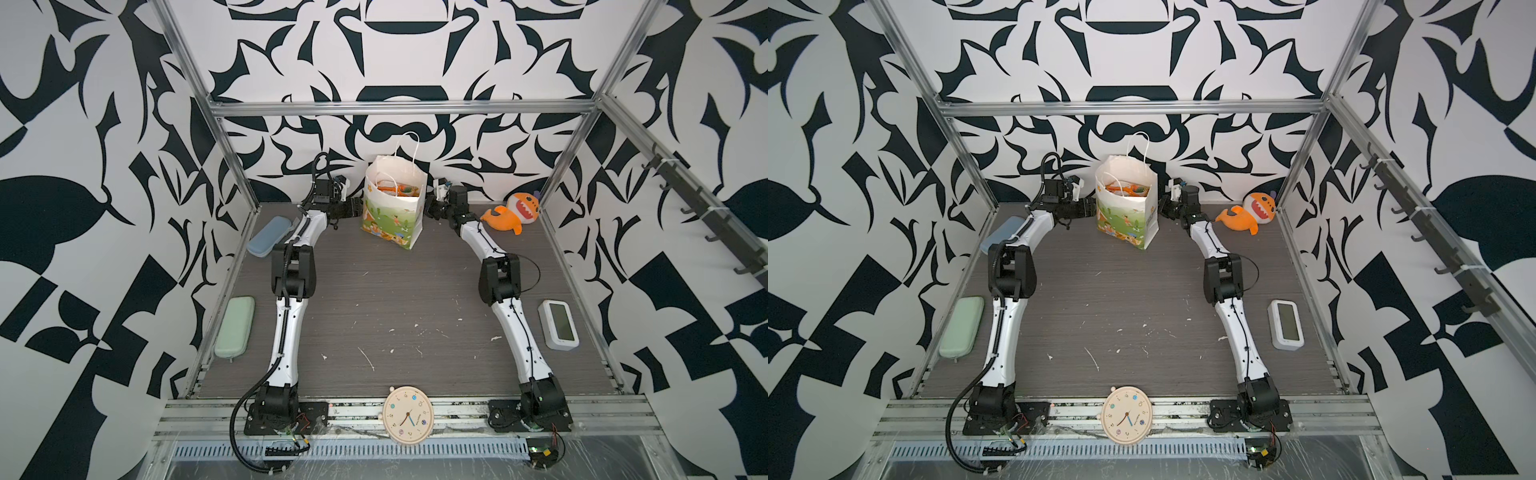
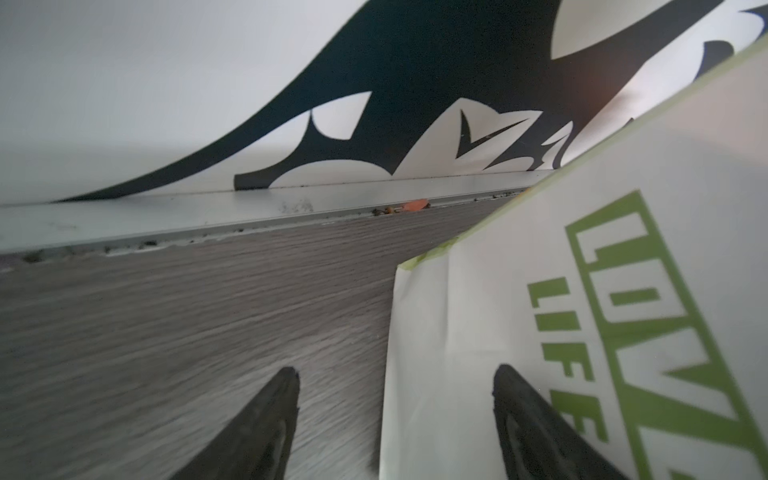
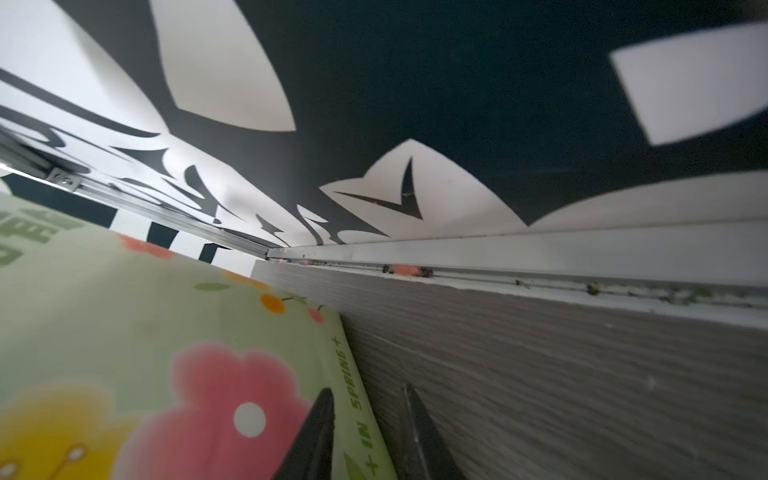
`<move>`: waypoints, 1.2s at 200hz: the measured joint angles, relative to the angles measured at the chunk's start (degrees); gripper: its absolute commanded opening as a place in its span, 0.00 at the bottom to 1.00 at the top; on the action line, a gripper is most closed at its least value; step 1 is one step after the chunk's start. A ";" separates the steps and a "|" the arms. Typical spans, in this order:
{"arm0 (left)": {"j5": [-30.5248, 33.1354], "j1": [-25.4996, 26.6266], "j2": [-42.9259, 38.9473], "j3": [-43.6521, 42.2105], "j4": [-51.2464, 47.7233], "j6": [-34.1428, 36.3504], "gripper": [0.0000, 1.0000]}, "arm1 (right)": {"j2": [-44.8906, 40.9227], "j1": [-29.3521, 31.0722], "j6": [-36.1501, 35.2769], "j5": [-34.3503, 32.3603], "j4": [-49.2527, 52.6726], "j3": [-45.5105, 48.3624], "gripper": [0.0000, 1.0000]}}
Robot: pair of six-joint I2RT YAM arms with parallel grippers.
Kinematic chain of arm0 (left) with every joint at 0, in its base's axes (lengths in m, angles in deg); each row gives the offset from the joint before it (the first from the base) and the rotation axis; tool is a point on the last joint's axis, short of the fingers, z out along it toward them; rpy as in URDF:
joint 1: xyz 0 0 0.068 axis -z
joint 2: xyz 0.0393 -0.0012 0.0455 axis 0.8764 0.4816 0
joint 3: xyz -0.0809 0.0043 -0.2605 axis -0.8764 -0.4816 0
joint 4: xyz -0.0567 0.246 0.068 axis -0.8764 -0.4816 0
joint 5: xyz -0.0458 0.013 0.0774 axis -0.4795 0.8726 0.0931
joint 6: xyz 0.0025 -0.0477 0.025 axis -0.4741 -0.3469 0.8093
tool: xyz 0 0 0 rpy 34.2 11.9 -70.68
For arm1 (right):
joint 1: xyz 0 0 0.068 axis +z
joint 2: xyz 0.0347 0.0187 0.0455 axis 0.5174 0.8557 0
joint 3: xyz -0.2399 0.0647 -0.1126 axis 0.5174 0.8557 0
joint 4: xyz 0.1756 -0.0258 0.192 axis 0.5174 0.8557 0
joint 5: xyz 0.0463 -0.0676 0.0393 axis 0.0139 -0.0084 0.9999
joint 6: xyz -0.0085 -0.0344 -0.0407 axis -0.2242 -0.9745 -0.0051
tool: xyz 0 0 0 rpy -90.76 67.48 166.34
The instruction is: Take the snacks out of the paper bag
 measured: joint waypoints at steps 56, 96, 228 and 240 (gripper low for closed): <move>-0.59 -0.20 -2.64 -7.32 2.08 5.05 0.78 | 0.17 -0.11 2.54 8.11 -4.22 2.89 0.28; -1.92 -1.31 -2.64 -7.37 1.66 5.75 0.78 | -2.67 1.64 2.67 9.97 -4.79 9.64 0.27; -4.46 -1.46 -25.66 -41.57 9.22 6.75 0.74 | -11.17 7.28 -2.29 15.45 -5.09 23.76 0.24; -4.28 -1.18 -29.66 -46.45 10.88 6.29 0.74 | -11.82 7.67 -2.99 17.51 -5.35 25.20 0.22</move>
